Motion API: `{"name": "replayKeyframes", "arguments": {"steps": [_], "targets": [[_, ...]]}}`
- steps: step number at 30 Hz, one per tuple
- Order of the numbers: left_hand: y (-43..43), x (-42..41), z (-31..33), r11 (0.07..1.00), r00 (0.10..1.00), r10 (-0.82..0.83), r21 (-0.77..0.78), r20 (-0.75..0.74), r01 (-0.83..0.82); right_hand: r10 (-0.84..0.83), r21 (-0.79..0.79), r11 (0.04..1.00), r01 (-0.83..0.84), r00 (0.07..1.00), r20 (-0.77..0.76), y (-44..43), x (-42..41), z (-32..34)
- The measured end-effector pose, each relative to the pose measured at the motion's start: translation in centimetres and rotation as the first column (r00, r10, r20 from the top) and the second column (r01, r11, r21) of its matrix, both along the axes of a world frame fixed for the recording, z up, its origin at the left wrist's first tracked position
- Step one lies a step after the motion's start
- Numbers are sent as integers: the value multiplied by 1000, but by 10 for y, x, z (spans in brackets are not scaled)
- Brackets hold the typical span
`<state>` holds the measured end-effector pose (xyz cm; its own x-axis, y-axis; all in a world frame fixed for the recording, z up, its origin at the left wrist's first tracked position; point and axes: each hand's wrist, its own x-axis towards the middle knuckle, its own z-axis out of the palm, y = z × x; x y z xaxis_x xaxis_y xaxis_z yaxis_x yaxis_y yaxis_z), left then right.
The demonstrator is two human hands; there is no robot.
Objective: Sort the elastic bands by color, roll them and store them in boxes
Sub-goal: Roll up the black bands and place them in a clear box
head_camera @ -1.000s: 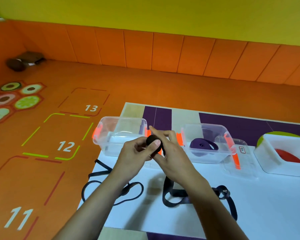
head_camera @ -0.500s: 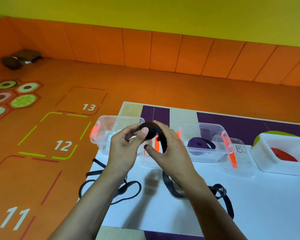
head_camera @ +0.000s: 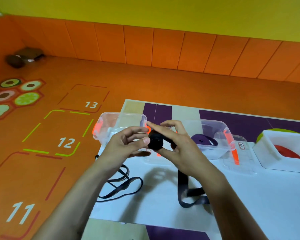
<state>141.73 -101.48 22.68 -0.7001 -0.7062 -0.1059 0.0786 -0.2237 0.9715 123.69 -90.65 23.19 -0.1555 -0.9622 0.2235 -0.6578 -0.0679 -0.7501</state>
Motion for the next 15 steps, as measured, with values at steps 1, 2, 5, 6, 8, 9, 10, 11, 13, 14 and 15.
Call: {"name": "replayKeyframes", "arguments": {"steps": [1,2,5,6,8,9,10,11,13,14,15], "targets": [[-4,3,3,995,996,-82,-49,24,83,39,26,999,-39,999,-10,1,-2,5],[-6,3,6,981,987,-147,-121,63,154,67,49,997,-66,997,-27,2,-2,8],[-4,-1,16,933,983,-120,-322,139,159,69,52,997,-65,994,-87,0,3,15],[-2,-3,19,941,992,-75,-323,100,104,35,22,999,-34,997,-69,-1,5,15],[7,-10,22,963,999,43,-266,-15,-46,-75,-34,997,74,997,-21,-3,6,15],[13,-15,21,968,991,120,-213,-63,-131,-133,-55,990,132,991,-13,-5,9,14],[20,-22,19,968,976,193,-143,-96,-206,-185,-71,980,184,983,-9,-7,14,11],[29,-29,18,963,960,257,-58,-111,-265,-233,-79,970,232,973,0,-9,22,7],[44,-41,13,941,938,339,50,-76,-336,-327,-76,941,329,944,41,-13,39,-2],[47,-43,10,934,934,356,56,-43,-353,-351,-68,932,355,934,65,-14,43,-5],[48,-42,8,935,936,351,53,-11,-350,-342,-59,936,347,936,84,-14,43,-6]]}}
